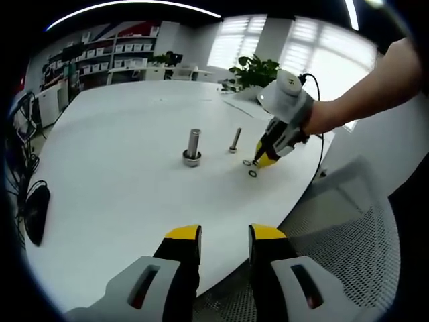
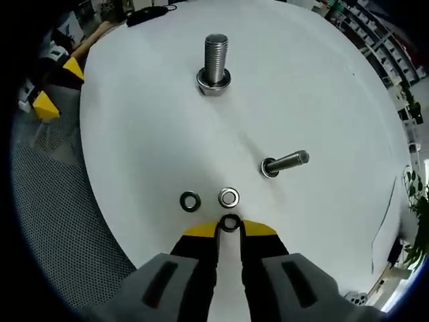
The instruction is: Place the washer onto the threaded stud by aligning its center hole with the stud, sliding it down to the base, and recovering from edge contact or off-axis alignment until the washer reaches the visible bottom stop.
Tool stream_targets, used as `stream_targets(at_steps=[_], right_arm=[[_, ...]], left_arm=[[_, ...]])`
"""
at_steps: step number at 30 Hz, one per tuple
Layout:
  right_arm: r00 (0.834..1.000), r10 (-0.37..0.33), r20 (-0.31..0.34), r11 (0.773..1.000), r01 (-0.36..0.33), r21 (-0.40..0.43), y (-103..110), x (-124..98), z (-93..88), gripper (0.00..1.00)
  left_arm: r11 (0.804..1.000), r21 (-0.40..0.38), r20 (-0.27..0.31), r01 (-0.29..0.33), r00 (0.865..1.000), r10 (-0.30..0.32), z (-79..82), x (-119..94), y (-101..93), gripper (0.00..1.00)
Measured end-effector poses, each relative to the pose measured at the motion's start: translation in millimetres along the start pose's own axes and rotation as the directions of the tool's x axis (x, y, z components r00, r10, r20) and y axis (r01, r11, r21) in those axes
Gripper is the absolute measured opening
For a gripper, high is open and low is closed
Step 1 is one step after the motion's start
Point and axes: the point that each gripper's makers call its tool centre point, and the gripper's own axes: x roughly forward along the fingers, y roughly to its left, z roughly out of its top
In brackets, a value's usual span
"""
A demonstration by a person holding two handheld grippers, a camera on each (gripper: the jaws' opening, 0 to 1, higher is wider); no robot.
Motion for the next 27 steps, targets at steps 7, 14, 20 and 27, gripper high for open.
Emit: stream_targets(at_steps=[7,14,20,27], right_arm=[[1.000,0.010,0.023,0.999,-0.011,0.031,-1.3,-6.4,1.0,0.14],[0.998,0.034,0.046,0.998,-0.036,0.049,-2.6,-13.7,4.8,0.14],[0.997,0.035,0.074,0.999,-0.036,0.019,-12.6,-26.8,13.2,0.14],[0.994,0.035,0.106,0.999,-0.035,-0.005,-22.1,-41.5,28.9,0.14]], left_arm=[[1.000,0.003,-0.003,0.008,1.000,-0.008,-0.2,0.1,-1.4,0.26],[1.000,0.004,-0.001,0.011,1.000,-0.011,0.2,0.0,-1.9,0.26],[1.000,0.006,-0.001,0.009,1.000,-0.009,0.8,0.3,-0.9,0.26],[1.000,0.013,-0.006,0.015,1.000,-0.014,0.2,1.1,-2.1,0.26]])
